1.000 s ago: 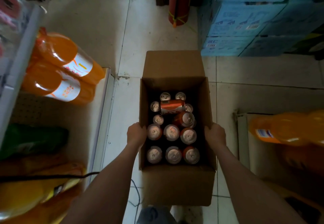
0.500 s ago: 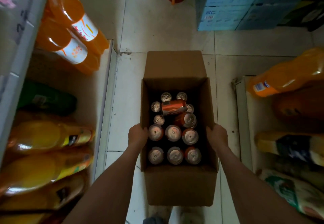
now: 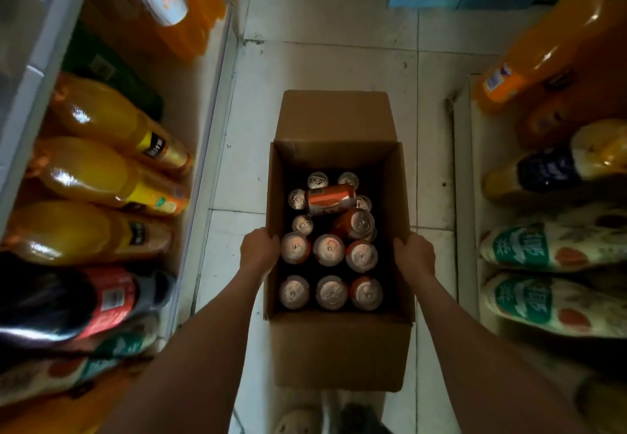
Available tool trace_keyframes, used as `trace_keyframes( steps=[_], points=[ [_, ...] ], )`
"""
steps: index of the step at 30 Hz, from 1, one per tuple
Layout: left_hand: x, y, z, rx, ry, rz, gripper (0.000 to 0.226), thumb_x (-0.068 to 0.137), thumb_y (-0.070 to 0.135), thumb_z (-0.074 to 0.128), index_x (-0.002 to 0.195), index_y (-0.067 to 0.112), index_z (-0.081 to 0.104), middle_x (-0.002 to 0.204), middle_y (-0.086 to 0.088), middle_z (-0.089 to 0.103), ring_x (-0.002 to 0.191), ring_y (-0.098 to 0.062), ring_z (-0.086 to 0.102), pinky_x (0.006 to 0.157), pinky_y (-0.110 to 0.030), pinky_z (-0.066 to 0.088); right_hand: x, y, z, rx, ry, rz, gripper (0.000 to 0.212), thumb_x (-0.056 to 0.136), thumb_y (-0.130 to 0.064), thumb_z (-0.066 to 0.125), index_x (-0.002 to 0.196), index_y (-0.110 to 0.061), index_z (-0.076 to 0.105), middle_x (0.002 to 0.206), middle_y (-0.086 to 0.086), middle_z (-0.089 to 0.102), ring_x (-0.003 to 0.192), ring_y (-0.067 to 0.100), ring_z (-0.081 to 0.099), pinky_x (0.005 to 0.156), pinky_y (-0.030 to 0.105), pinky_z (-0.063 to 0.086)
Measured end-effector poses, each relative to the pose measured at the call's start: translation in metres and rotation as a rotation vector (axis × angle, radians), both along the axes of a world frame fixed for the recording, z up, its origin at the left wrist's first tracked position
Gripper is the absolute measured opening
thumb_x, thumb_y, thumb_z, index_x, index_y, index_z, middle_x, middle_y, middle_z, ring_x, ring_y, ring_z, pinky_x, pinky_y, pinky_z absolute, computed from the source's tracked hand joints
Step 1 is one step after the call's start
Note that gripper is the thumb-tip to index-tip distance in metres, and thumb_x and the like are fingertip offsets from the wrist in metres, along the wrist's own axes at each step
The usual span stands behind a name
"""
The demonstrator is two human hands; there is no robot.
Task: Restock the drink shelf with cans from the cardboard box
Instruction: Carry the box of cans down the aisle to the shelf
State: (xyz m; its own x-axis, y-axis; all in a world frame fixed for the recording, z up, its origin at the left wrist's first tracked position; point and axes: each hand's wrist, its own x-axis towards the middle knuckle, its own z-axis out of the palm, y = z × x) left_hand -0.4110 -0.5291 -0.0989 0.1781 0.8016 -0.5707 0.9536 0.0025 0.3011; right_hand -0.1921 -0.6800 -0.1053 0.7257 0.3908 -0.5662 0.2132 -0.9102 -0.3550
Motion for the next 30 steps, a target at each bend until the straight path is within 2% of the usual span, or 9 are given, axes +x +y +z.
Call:
trace_keyframes(
  steps=[5,14,20,24,30],
  points=[
    [-0.034,-0.058,0.004,-0.027,-0.006,-0.054,0.03,0.097,0.018,0.043,0.105,-0.003,0.062,0.107,-0.021,0.065,0.099,-0.035,0.06,0.073,-0.03,0.04,-0.043,-0.068,0.005,0.006,0.013,-0.041,0.029,0.098,-0.018,0.046,0.11,0.005,0.059,0.109,0.022,0.063,0.098,0.035,0.06,0.073,0.03,0.041],
    [-0.103,-0.159,0.007,-0.056,-0.009,-0.053,0.029,0.098,0.018,0.043,0.108,-0.002,0.061,0.11,-0.02,0.064,0.102,-0.034,0.06,0.081,-0.033,0.044,-0.117,-0.174,0.006,-0.013,-0.009,-0.07,0.03,0.098,-0.019,0.046,0.111,0.004,0.06,0.11,0.022,0.064,0.099,0.036,0.06,0.078,0.033,0.045],
    [-0.142,-0.219,0.008,-0.024,-0.011,-0.07,0.03,0.099,0.018,0.042,0.106,-0.004,0.061,0.109,-0.02,0.064,0.101,-0.033,0.059,0.075,-0.027,0.036,-0.159,-0.235,0.007,0.007,-0.015,-0.089,0.029,0.098,-0.019,0.046,0.11,0.004,0.059,0.109,0.023,0.064,0.098,0.036,0.06,0.078,0.034,0.046],
    [-0.167,-0.256,0.004,-0.022,-0.021,-0.056,0.029,0.098,0.019,0.043,0.102,-0.004,0.06,0.105,-0.021,0.064,0.096,-0.033,0.059,0.074,-0.029,0.038,-0.186,-0.275,0.007,0.02,-0.05,-0.069,0.03,0.098,-0.019,0.046,0.111,0.004,0.06,0.108,0.023,0.065,0.099,0.036,0.061,0.075,0.032,0.043],
    [-0.21,-0.313,-0.003,-0.019,-0.016,-0.09,0.031,0.098,0.021,0.043,0.103,-0.004,0.06,0.104,-0.02,0.064,0.096,-0.033,0.06,0.073,-0.029,0.037,-0.232,-0.339,0.001,-0.023,-0.059,-0.079,0.032,0.097,-0.021,0.045,0.113,0.003,0.059,0.111,0.024,0.063,0.104,0.038,0.058,0.084,0.038,0.044]
  ],
)
